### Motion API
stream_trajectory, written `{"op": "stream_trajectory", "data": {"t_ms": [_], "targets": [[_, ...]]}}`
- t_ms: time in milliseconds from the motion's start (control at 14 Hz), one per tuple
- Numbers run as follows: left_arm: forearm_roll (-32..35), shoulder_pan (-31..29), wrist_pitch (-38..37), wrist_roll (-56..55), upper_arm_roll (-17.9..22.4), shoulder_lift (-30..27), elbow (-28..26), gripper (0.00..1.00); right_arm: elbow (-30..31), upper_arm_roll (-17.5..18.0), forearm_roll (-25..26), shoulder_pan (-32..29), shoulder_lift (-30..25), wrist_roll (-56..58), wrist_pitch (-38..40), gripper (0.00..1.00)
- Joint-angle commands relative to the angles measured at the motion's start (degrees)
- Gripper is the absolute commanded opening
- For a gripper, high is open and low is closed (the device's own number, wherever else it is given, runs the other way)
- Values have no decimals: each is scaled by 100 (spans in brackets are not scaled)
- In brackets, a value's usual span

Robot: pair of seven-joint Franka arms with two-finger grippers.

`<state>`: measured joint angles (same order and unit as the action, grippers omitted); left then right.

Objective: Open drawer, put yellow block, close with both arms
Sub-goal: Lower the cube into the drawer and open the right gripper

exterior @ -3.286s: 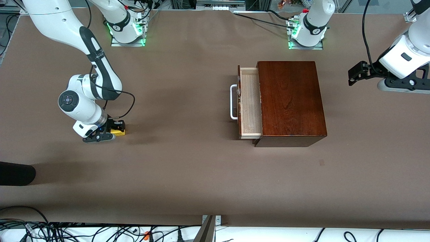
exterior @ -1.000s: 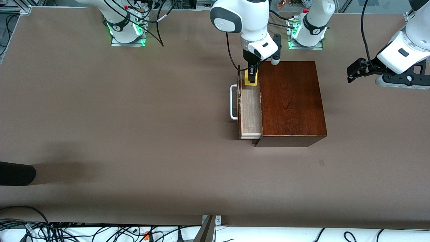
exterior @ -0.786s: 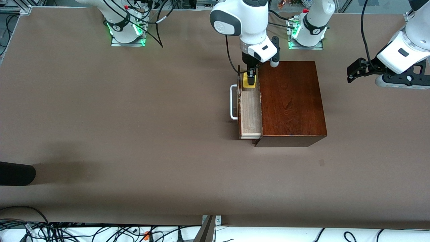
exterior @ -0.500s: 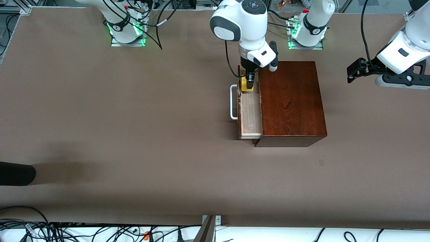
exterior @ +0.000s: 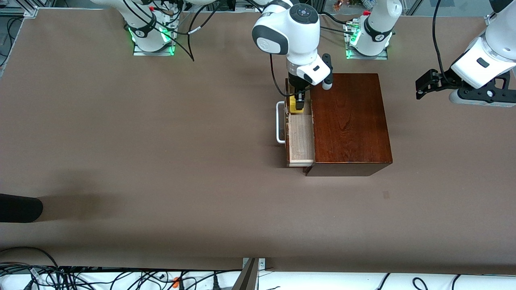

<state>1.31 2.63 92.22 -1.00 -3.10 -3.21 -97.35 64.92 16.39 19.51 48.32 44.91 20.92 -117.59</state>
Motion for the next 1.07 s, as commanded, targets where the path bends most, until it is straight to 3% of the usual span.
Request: {"op": "stream_trajectory", "data": {"t_ms": [0, 857, 929, 1000], "targets": [[-131, 18, -99, 109, 20, -40, 67, 100, -225, -92, 97, 73, 229, 52, -115, 28], [-263, 10, -222, 118, 29, -31, 67, 100, -234, -197, 132, 73, 475, 52, -396, 28], [-263, 10, -222, 118, 29, -31, 67, 100, -234, -197, 123, 55, 475, 61, -414, 34], [-263, 10, -213, 118, 29, -31, 67, 100, -234, -197, 123, 55, 475, 52, -414, 58]]}}
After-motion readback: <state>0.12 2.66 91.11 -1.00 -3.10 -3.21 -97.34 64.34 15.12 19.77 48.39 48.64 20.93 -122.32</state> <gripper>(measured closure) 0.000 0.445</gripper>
